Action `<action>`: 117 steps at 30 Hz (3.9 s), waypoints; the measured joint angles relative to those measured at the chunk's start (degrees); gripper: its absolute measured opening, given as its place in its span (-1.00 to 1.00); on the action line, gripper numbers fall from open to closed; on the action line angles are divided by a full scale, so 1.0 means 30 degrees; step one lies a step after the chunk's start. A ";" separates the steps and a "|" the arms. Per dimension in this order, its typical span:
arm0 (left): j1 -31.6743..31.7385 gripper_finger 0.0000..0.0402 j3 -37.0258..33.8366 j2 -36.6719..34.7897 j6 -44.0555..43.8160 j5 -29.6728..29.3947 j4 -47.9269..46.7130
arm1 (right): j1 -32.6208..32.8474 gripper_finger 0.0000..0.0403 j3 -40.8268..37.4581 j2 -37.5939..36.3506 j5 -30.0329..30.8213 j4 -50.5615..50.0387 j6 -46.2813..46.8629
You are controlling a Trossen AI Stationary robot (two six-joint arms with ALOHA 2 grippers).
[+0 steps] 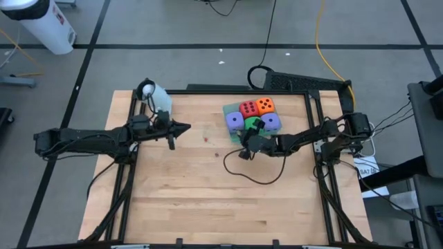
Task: Pick & Place Dice
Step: Put the small yellow dice into the bin, then put the small violet dice into the bin
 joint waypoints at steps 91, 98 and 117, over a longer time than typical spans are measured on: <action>0.0392 -0.95 0.1341 -0.0705 1.0458 -0.4791 -0.5939 | 0.2760 -0.07 0.0476 0.3217 -0.3781 0.6846 0.1553; 0.0555 -0.94 0.1341 -0.0633 1.0519 -0.4278 -0.5737 | 0.2531 -0.07 0.2201 0.7127 -0.4801 0.9223 0.1482; 0.0545 -0.89 0.1341 -0.0647 0.9872 -0.3374 -0.5930 | 0.1305 -0.08 0.4380 0.8678 -0.5239 0.5320 0.3320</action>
